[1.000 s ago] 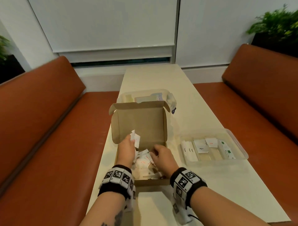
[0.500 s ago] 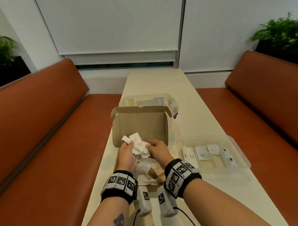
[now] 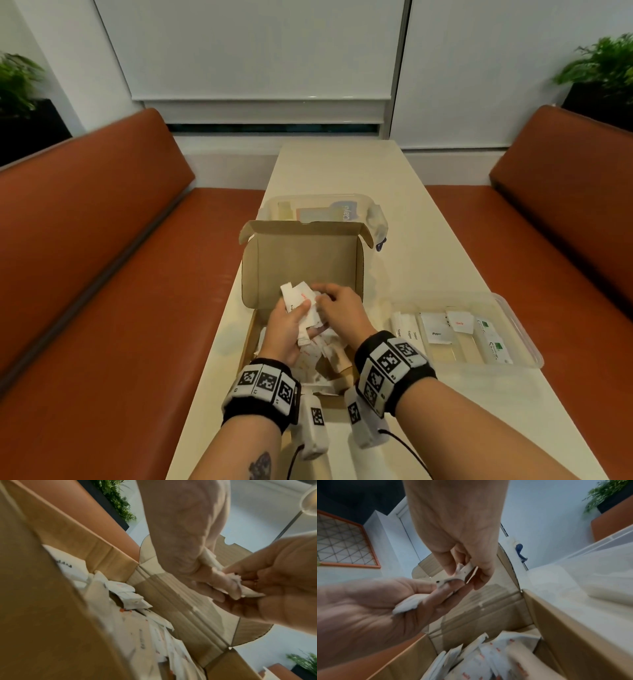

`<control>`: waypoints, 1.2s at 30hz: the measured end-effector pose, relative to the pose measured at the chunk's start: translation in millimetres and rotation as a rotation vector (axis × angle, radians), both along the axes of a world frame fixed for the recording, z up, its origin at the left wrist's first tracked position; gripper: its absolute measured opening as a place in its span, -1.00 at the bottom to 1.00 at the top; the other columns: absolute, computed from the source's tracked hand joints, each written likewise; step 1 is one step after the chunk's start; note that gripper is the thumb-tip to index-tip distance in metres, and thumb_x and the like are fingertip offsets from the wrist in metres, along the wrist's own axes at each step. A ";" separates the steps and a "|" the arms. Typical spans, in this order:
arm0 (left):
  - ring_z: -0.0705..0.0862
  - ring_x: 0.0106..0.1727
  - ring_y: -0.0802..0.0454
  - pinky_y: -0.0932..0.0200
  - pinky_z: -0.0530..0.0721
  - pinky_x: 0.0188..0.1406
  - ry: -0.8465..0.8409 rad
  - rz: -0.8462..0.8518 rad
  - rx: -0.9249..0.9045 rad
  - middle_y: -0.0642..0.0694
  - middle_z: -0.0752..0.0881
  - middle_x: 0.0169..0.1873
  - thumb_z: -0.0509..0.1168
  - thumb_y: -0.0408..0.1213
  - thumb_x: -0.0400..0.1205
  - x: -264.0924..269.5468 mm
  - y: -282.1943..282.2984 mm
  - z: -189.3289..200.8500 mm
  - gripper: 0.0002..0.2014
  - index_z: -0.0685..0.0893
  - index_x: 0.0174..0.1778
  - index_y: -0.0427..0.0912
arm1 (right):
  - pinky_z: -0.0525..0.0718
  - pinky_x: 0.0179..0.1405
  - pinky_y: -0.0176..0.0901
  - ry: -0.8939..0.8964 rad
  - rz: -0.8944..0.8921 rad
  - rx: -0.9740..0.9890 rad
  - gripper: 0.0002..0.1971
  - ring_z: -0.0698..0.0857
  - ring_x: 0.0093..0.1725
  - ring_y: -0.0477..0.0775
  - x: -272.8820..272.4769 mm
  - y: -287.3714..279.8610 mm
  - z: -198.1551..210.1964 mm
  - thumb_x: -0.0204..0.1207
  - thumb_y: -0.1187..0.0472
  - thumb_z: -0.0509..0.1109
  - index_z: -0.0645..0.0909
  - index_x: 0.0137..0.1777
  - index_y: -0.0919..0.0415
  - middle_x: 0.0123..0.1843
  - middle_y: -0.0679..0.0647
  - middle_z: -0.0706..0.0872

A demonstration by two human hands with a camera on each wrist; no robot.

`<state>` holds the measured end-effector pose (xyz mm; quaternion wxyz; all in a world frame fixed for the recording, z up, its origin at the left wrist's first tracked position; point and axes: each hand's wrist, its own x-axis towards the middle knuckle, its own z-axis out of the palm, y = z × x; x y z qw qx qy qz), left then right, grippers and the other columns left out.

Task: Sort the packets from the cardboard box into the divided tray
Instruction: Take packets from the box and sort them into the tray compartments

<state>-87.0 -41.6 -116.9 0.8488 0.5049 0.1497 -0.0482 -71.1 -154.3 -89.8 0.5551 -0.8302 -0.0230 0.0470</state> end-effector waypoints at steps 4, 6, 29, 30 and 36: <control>0.75 0.09 -0.26 -0.18 0.79 -0.10 -0.067 -0.047 0.012 -0.35 0.73 0.13 0.23 -0.46 0.66 -2.6 -0.2 10.5 -0.70 0.54 0.33 -0.26 | 0.67 -0.01 -0.22 -0.081 -0.033 -0.009 -0.79 0.67 -0.05 -0.05 3.1 -5.1 11.6 0.59 0.18 0.34 0.73 0.13 0.19 -0.04 0.01 0.69; 0.75 0.12 -0.27 -0.20 0.78 -0.06 -0.094 -0.083 0.015 -0.31 0.75 0.13 0.26 -0.43 0.66 -4.3 -3.2 17.0 -0.71 0.56 0.31 -0.22 | 0.64 -0.09 -0.30 -0.111 -0.036 0.001 -0.85 0.66 -0.08 -0.04 4.3 -13.2 19.5 0.51 0.16 0.44 0.74 0.02 0.18 -0.07 0.05 0.70; 0.75 0.07 -0.16 0.00 0.80 -0.23 -0.115 -0.136 0.146 -0.25 0.73 0.09 0.36 -0.47 0.59 19.5 -191.5 13.5 -0.78 0.62 0.09 -0.14 | 0.46 -0.45 -0.39 -0.016 -0.361 0.257 -0.77 0.46 -0.48 -0.09 -1.7 -218.9 -6.8 0.42 0.29 0.51 0.57 -0.41 0.23 -0.48 -0.01 0.53; 0.75 0.07 -0.17 -0.04 0.80 -0.19 -0.112 -0.131 0.150 -0.25 0.73 0.08 0.38 -0.47 0.58 19.9 -195.0 11.8 -0.77 0.61 0.10 -0.13 | 0.48 -0.47 -0.44 -0.019 -0.383 0.297 -0.75 0.48 -0.49 -0.12 -2.2 -221.4 -9.6 0.41 0.31 0.52 0.56 -0.44 0.22 -0.51 -0.04 0.54; 0.74 0.04 -0.20 -0.16 0.76 -0.06 -0.118 -0.137 0.262 -0.25 0.74 0.05 0.41 -0.52 0.53 19.6 -202.1 3.0 -0.71 0.62 0.05 -0.07 | 0.50 -0.44 -0.44 0.060 -0.332 0.305 -0.83 0.54 -0.40 -0.09 -2.1 -228.8 -20.4 0.42 0.32 0.51 0.61 -0.36 0.21 -0.42 0.00 0.61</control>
